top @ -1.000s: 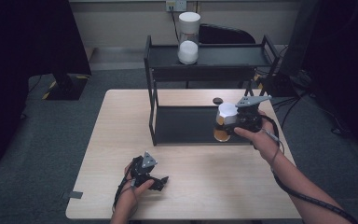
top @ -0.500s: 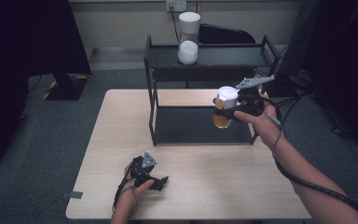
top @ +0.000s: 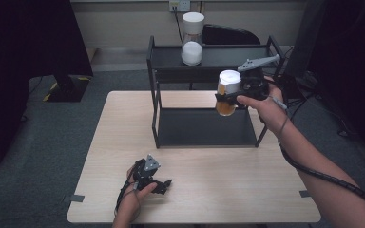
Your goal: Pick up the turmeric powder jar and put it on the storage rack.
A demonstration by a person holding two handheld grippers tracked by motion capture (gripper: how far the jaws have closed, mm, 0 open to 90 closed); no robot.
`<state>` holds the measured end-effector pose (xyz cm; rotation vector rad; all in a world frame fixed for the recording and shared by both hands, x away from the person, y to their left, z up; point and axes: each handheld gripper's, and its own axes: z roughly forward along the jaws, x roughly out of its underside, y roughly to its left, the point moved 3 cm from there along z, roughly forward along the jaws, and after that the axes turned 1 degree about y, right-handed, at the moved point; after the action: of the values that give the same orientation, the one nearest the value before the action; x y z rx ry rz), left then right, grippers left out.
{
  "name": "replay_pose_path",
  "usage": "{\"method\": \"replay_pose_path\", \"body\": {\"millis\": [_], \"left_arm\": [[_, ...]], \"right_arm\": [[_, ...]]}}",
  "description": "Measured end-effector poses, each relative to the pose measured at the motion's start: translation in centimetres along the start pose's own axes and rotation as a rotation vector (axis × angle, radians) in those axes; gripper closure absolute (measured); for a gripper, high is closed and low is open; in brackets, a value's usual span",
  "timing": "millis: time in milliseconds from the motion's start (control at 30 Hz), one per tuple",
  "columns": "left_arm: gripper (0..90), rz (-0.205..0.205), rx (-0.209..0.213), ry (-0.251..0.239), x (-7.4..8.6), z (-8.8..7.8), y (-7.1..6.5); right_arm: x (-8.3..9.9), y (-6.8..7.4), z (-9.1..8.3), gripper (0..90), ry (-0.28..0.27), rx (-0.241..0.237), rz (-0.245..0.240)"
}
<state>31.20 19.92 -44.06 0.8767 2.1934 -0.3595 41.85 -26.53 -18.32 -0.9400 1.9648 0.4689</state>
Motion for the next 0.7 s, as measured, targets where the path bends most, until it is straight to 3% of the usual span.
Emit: {"method": "replay_pose_path", "body": {"millis": [700], "left_arm": [[0.0, 0.000, 0.000, 0.000, 0.0, 0.0, 0.0]], "right_arm": [[-5.7, 0.1, -1.0, 30.7, 0.000, 0.048, -0.013]]}}
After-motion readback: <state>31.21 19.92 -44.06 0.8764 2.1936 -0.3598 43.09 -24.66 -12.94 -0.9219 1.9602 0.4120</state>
